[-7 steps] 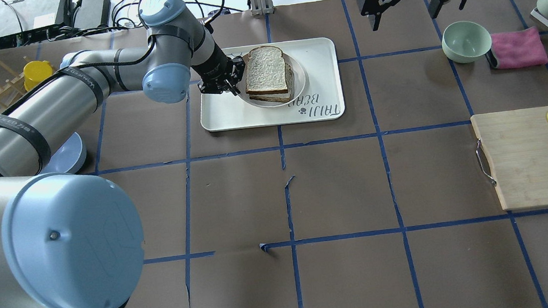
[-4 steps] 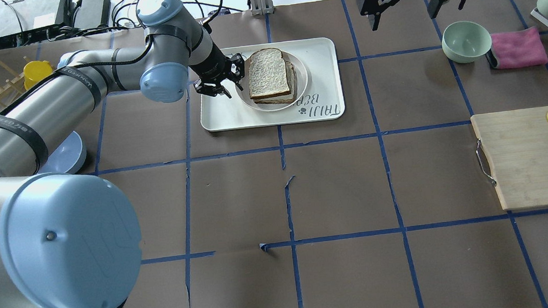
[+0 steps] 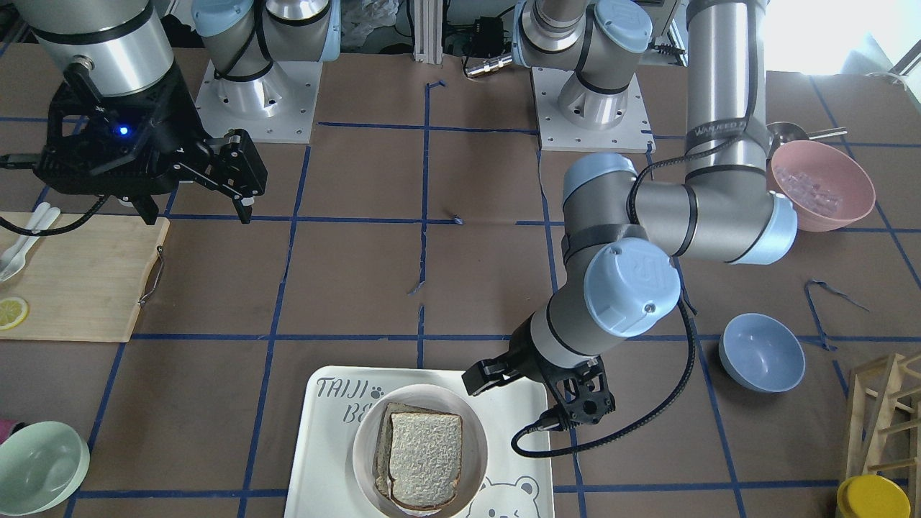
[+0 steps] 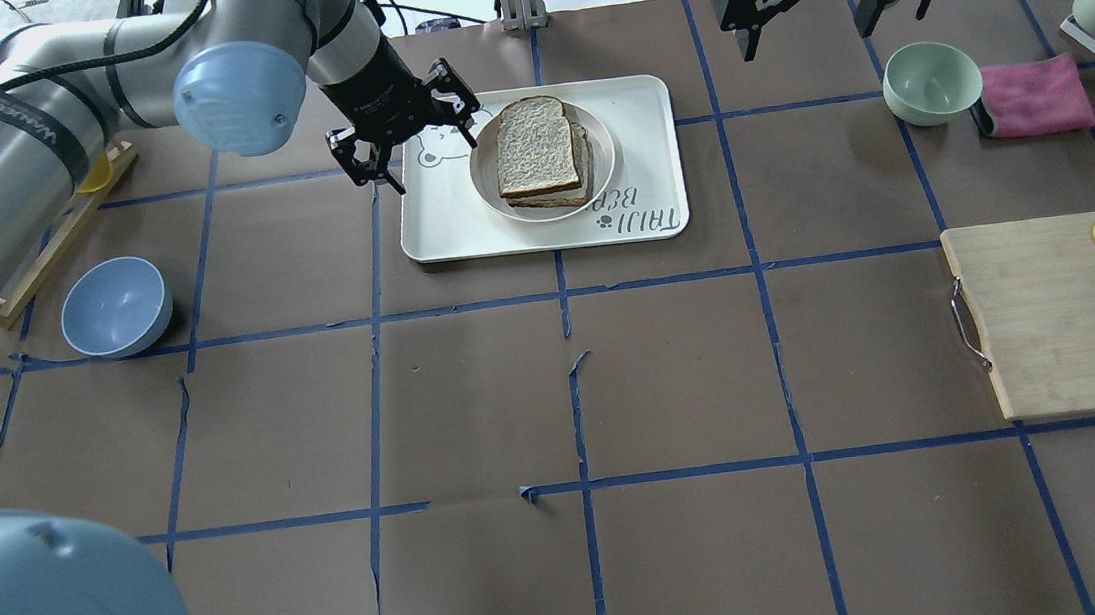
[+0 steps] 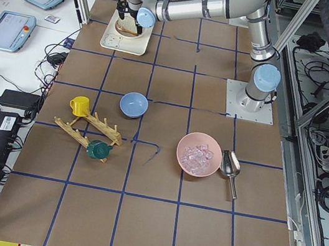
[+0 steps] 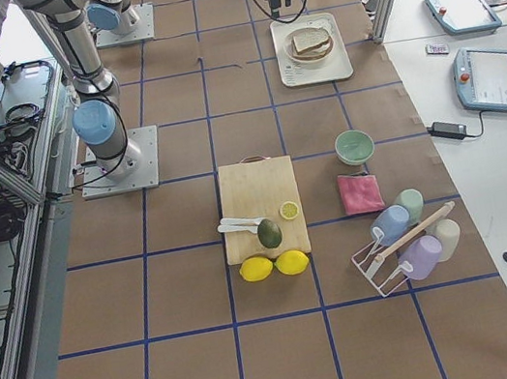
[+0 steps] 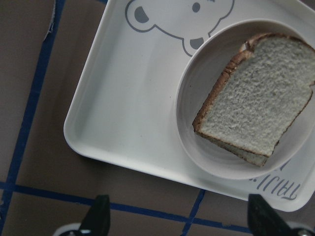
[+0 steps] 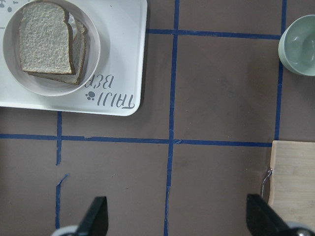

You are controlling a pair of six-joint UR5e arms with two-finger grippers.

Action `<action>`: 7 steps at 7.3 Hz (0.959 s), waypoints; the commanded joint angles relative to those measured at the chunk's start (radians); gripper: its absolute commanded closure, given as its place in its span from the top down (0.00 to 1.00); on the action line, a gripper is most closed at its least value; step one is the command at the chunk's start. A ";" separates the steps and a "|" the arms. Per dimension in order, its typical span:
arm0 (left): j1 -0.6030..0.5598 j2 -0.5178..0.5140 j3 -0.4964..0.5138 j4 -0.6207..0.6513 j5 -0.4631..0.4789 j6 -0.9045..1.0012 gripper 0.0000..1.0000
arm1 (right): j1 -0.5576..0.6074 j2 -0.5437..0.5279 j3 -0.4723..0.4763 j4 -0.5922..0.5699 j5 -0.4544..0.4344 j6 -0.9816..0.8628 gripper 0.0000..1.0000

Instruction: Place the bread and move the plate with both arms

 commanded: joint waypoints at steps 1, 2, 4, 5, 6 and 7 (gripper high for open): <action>0.002 0.182 -0.003 -0.243 0.073 0.121 1.00 | 0.001 -0.003 0.000 0.003 0.000 0.000 1.00; 0.002 0.251 -0.010 -0.329 0.151 0.172 1.00 | 0.001 -0.002 0.000 0.007 0.000 0.000 1.00; 0.002 0.370 -0.053 -0.393 0.182 0.179 1.00 | 0.001 0.000 0.000 0.002 -0.002 -0.001 1.00; 0.002 0.428 -0.107 -0.386 0.209 0.259 1.00 | 0.001 -0.001 0.000 0.000 -0.002 -0.001 1.00; 0.005 0.459 -0.144 -0.372 0.208 0.299 1.00 | -0.001 0.000 0.000 0.005 -0.005 -0.003 1.00; 0.005 0.462 -0.164 -0.317 0.210 0.304 1.00 | 0.001 -0.001 0.000 -0.001 -0.005 -0.009 1.00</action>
